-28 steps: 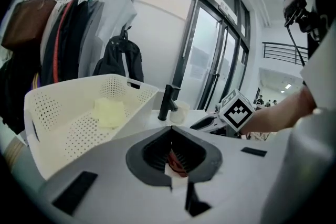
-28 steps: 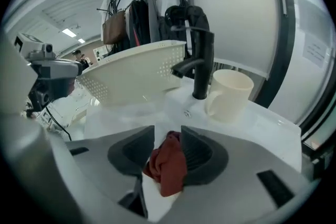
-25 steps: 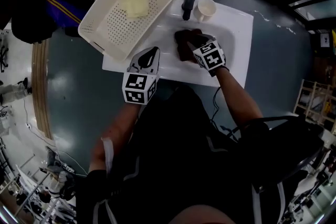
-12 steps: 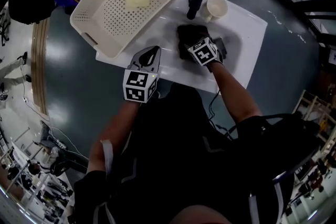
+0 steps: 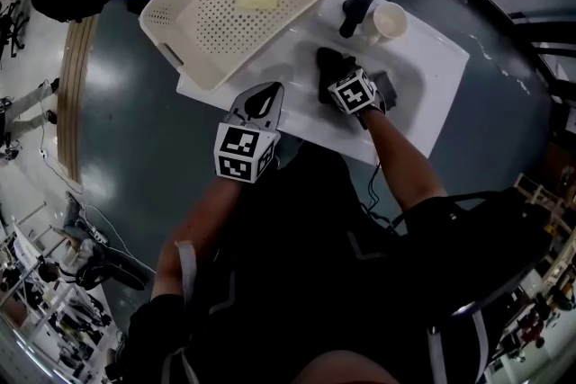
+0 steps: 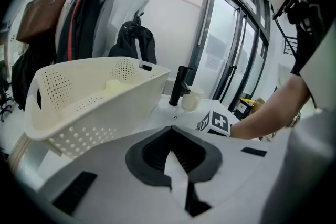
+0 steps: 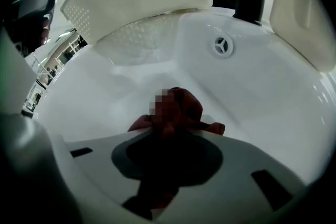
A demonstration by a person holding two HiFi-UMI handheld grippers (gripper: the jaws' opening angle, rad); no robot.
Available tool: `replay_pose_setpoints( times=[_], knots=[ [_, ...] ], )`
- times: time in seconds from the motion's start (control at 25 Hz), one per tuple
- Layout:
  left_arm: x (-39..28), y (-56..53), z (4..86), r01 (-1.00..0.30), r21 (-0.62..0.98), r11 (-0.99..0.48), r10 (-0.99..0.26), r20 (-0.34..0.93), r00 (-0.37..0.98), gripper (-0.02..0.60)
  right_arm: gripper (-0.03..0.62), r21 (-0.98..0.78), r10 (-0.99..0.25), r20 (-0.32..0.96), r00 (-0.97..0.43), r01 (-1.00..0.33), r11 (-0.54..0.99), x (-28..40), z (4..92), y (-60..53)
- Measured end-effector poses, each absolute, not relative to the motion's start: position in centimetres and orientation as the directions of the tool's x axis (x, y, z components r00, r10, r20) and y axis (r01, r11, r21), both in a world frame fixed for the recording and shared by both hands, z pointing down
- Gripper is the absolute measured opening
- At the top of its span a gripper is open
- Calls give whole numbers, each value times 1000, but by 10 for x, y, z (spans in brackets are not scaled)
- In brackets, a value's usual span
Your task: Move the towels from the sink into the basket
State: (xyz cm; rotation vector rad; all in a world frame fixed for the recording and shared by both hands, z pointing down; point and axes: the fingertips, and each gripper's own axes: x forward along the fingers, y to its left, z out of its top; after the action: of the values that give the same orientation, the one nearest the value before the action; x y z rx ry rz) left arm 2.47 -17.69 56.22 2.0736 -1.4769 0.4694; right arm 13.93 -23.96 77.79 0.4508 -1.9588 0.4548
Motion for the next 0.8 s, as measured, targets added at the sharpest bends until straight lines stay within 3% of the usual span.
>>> replay_pose_setpoints(
  times=[0.4, 0.8],
  knots=[
    [10, -155, 516, -907, 208, -365, -778, 466, 420, 9, 91, -109, -204, 878, -434, -596, 796, 126, 719, -227],
    [-21, -141, 460, -885, 208, -417, -827, 317, 464, 9, 91, -38, -406, 777, -482, -679, 734, 107, 618, -215]
  ],
)
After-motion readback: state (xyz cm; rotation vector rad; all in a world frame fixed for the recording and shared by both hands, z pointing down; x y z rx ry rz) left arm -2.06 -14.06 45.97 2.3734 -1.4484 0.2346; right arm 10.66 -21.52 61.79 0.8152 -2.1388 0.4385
